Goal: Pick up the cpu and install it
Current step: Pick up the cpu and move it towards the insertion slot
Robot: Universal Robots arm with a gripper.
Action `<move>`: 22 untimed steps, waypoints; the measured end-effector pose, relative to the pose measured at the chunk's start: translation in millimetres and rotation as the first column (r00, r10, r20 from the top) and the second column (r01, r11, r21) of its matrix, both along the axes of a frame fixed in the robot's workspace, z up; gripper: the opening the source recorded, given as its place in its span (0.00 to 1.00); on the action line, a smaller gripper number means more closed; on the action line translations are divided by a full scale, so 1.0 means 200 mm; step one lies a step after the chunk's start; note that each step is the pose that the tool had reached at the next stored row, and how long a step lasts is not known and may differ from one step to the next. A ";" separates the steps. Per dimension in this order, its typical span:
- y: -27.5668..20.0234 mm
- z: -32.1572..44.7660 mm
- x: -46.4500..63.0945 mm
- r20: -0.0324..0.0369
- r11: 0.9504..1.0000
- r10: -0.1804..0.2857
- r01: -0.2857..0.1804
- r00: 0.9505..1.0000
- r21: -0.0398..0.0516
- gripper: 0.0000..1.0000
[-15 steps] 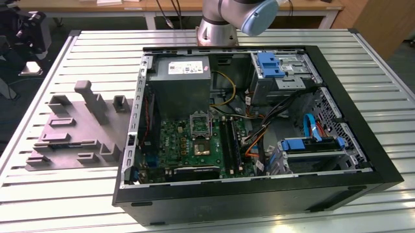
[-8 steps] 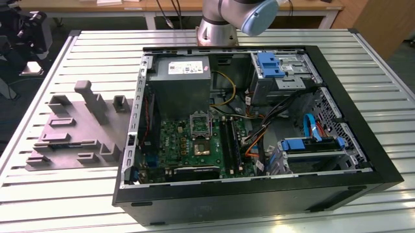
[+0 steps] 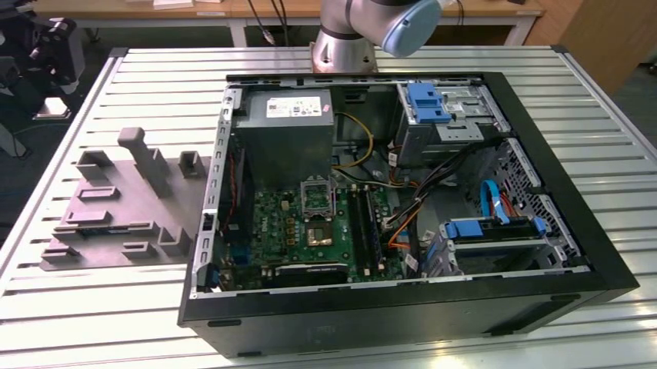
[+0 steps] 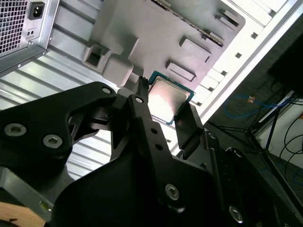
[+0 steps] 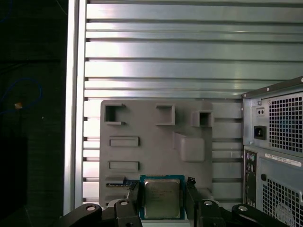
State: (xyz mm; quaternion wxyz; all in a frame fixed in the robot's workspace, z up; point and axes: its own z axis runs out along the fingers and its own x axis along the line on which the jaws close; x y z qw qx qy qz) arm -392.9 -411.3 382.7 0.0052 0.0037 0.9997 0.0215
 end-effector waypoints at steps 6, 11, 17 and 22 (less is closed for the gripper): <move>0.000 0.000 0.01 0.000 1.000 0.000 0.000 1.000 0.000 0.47; 0.000 0.000 0.02 0.000 1.000 0.000 0.000 1.000 0.000 0.47; 0.000 0.000 0.02 0.000 1.000 0.000 0.000 1.000 0.000 0.47; 0.000 0.000 0.03 0.000 1.000 0.000 0.000 1.000 0.000 0.47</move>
